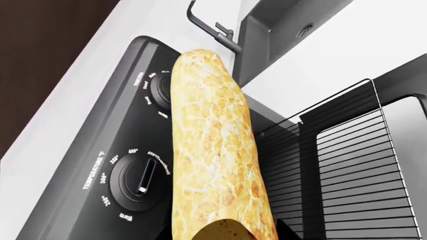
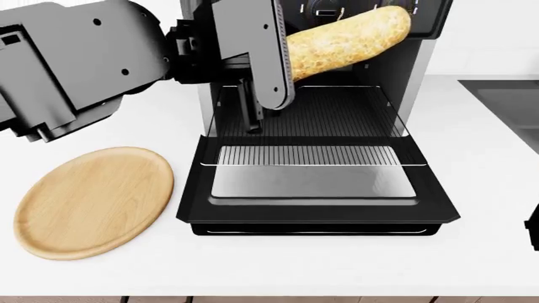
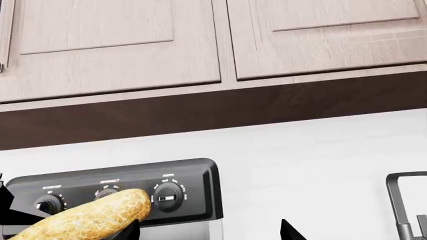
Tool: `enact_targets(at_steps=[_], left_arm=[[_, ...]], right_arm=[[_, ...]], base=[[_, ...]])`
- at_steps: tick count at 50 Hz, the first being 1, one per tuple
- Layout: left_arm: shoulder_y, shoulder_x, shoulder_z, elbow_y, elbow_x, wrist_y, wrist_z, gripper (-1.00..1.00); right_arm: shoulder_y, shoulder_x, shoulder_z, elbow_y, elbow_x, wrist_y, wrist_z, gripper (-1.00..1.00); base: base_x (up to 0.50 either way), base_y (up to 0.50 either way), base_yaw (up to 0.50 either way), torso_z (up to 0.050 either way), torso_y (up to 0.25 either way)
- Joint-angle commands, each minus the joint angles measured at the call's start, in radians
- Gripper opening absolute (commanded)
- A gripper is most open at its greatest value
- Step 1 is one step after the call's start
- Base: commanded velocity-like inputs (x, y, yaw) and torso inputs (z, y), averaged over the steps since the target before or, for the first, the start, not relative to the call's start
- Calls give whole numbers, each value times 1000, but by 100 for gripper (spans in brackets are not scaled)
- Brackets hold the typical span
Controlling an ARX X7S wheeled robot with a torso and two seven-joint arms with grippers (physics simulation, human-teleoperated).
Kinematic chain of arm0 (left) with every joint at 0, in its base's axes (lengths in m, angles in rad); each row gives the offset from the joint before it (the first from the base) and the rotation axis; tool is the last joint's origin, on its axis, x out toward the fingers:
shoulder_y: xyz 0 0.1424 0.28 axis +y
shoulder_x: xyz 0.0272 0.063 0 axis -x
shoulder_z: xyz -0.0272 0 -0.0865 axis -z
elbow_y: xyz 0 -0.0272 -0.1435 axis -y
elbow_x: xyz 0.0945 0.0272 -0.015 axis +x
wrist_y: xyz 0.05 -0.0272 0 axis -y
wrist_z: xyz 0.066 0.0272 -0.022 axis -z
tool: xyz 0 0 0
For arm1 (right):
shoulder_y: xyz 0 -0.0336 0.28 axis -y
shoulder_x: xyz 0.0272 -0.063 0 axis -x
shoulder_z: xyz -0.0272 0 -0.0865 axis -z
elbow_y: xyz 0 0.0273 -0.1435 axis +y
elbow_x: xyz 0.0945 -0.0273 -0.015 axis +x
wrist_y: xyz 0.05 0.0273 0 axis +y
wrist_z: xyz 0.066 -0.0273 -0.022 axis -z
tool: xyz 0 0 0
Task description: Place the baguette on the rack of the toaster oven.
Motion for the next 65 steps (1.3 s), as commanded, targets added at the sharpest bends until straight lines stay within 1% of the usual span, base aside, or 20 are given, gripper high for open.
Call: enact_targets(at_steps=[1,15,30,52,54,58,65], left_arm=[[24,13,0,-17,-9,-3,0,-100],[51,23,7,-29,-1,-6,5,-100],[62,41,-3,-51,-11,-12,18,-100],[76,52,-6,-64,2,-14,23,-100],[78,55,-9,-73,-4,-15,30,-100],[82,66,-34,-98,-69,-41,54,-100],[88,74,-41,-117,-92,-54,74,-100]], right_arm=[[19,-5,-26,7,-11,2,1,100],[30,-11,-39,8,-18,7,3,100],[-34,-53,40,-3,5,4,-40,100],[-26,-69,37,-2,3,12,-50,100],[-23,-69,33,-2,1,14,-49,100],[-14,-70,21,0,-3,16,-46,100],[15,-66,-14,8,-15,20,-37,100]], base=[[0,0,0,0,0],[0,0,0,0,1],[0,0,0,0,0],[0,0,0,0,0],[0,0,0,0,0],[0,0,0,0,0],[0,0,0,0,0]])
